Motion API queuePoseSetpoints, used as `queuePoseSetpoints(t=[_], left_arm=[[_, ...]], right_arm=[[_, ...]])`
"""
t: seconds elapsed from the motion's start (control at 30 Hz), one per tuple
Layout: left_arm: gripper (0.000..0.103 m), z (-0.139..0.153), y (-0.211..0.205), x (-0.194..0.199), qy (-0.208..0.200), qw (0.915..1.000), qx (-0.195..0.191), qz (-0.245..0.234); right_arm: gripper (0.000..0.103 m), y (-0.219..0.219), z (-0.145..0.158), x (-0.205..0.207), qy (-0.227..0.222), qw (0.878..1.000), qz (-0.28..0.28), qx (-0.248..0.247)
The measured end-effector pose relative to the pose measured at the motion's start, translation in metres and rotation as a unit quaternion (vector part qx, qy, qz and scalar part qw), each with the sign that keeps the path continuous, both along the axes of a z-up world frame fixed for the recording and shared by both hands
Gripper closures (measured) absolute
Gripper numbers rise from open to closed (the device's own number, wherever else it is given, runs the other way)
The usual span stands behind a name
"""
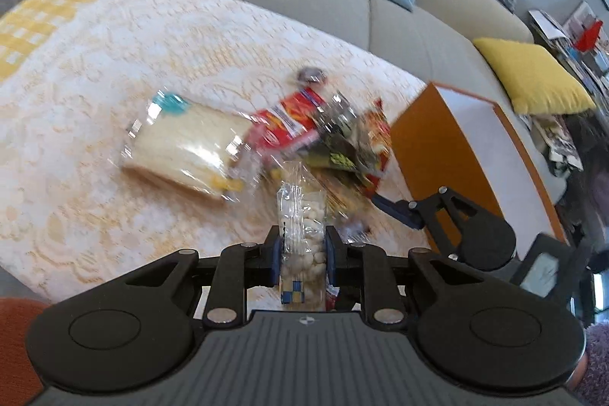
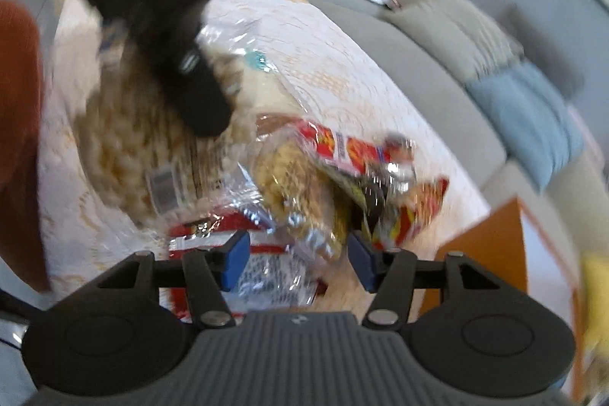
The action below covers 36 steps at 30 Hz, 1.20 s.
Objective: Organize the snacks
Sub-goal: 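Lift the peanut bag with the left gripper while the right gripper grasps the yellow puff bag, then carry both bags over the orange box and open both grippers to drop them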
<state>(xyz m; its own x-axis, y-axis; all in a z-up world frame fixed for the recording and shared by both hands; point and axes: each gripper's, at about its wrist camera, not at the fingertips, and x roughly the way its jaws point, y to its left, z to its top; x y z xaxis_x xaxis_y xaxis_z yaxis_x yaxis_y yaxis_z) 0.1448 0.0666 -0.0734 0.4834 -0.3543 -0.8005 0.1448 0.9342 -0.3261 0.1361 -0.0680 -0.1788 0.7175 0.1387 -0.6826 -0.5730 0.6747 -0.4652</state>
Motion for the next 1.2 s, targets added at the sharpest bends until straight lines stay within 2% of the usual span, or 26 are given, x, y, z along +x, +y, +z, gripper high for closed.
queuePoseSetpoints(t=[0.1,0.2,0.3,0.37,0.4,0.57,0.63,0.7,0.87,1.07,1.2], left_arm=[[0.079,-0.001,0.008,0.004,0.001,0.9999,-0.003,0.014],[0.079,-0.010,0.008,0.010,0.009,0.9994,0.018,0.030],[0.079,-0.015,0.010,0.012,0.013,0.9992,0.020,0.032],[0.079,-0.017,0.011,0.014,0.017,0.9991,0.019,0.033],[0.079,-0.018,0.011,0.014,0.018,0.9991,0.019,0.034],[0.079,-0.017,0.016,0.013,0.021,0.9988,0.019,0.041],[0.079,-0.015,0.015,0.011,0.021,0.9987,0.019,0.042],[0.079,-0.014,0.013,0.009,0.021,0.9987,0.022,0.041],[0.079,-0.003,0.005,0.000,0.011,0.9990,0.028,0.034],[0.079,0.015,-0.007,-0.012,-0.004,0.9991,0.030,0.030],[0.079,0.038,-0.022,-0.018,-0.036,0.9991,0.010,0.019]], right_arm=[[0.047,0.011,-0.006,0.006,-0.010,1.000,0.015,-0.020],[0.047,0.020,-0.014,0.013,-0.023,0.999,0.021,-0.035],[0.047,0.028,-0.018,0.020,-0.035,0.998,0.032,-0.050],[0.053,0.030,-0.018,0.024,-0.032,0.998,0.032,-0.050],[0.061,0.030,-0.018,0.025,-0.025,0.998,0.032,-0.048],[0.072,0.029,-0.012,0.024,-0.033,0.998,0.018,-0.046],[0.078,0.025,-0.003,0.021,-0.040,0.999,0.012,-0.029],[0.081,0.021,0.011,0.018,-0.040,0.999,0.003,-0.009],[0.082,0.004,0.052,0.007,0.001,0.995,-0.032,0.090],[0.082,-0.021,0.096,-0.013,0.023,0.976,-0.089,0.197],[0.082,-0.047,0.119,-0.028,0.010,0.960,-0.128,0.250]])
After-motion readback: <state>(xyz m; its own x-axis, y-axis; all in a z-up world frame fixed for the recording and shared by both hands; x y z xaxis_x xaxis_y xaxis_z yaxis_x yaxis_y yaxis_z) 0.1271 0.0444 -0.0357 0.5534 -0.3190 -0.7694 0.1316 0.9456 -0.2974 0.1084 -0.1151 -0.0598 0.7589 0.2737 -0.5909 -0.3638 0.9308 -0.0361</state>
